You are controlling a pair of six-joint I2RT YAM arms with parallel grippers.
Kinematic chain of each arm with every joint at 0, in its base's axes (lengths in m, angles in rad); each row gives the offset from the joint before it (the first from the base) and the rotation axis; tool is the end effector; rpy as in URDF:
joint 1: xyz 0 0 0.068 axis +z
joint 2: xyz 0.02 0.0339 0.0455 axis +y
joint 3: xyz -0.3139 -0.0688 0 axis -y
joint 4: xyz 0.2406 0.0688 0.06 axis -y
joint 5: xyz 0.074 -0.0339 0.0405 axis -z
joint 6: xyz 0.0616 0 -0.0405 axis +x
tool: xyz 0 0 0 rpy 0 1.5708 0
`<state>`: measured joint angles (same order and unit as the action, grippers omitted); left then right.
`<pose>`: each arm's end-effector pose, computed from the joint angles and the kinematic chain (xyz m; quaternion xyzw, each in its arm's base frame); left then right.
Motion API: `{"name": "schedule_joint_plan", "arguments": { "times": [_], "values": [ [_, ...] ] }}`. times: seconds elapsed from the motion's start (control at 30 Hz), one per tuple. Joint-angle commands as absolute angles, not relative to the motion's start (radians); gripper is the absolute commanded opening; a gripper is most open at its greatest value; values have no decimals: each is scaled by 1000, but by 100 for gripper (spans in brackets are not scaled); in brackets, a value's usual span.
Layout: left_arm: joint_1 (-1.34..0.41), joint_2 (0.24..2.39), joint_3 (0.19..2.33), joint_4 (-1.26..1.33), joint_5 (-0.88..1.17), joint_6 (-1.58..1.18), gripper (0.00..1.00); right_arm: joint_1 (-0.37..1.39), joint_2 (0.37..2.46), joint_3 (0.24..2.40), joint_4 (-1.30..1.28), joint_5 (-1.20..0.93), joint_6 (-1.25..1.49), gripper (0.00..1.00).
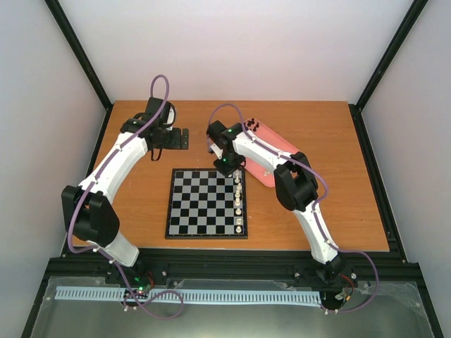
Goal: Set up the chess pieces on the board
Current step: Place the chess piece on the chessboard.
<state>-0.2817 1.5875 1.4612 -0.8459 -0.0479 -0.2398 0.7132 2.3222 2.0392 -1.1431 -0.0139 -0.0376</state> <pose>0.3350 -0.0939 0.3446 0.0130 0.9552 -0.0539 0.2907 0.3788 0.3288 0.1991 -0.3661 0.9277 0.0305 0.0659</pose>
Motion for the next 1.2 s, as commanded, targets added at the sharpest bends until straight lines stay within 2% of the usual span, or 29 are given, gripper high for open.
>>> {"name": "schedule_joint_plan", "arguments": {
  "times": [0.0,1.17],
  "values": [
    [-282,1602,1476,-834,-40,-249,100,708,2334,2036,-1125,-2,-49,3],
    [-282,1617,1480,-830,-38,-244,100,707,2372,2069,-1101,18,-35,4]
  ]
}}
